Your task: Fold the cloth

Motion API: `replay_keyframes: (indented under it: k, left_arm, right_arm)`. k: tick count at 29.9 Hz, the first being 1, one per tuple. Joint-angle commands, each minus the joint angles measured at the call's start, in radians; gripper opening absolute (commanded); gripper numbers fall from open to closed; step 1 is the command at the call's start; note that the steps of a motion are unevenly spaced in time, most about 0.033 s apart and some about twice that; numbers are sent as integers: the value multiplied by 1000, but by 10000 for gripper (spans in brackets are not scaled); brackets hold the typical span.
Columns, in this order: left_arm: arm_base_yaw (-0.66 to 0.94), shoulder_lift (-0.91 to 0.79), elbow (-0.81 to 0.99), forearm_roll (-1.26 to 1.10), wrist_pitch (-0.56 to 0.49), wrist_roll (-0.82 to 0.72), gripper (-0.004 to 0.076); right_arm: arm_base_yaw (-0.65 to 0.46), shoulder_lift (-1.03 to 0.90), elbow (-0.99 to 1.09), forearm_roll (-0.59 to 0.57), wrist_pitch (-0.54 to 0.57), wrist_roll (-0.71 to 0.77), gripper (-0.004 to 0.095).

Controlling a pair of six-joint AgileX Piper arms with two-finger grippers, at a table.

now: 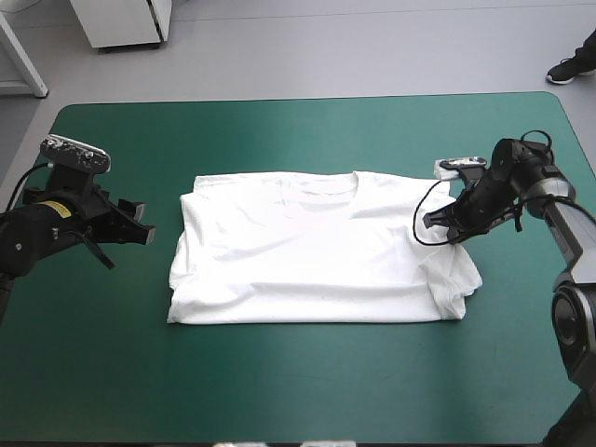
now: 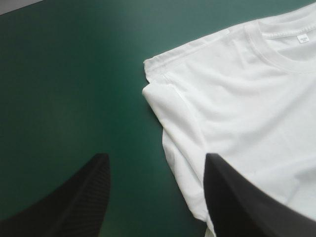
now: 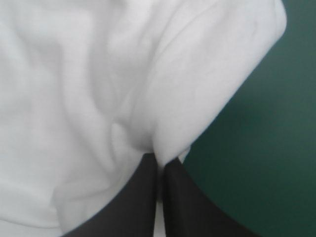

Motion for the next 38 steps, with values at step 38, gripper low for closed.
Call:
replay_keyframes:
  k: [38]
  left_arm:
    - [-74, -86, -47, 42, 17, -44, 417]
  right_arm:
    - [206, 13, -195, -54, 94, -18, 195]
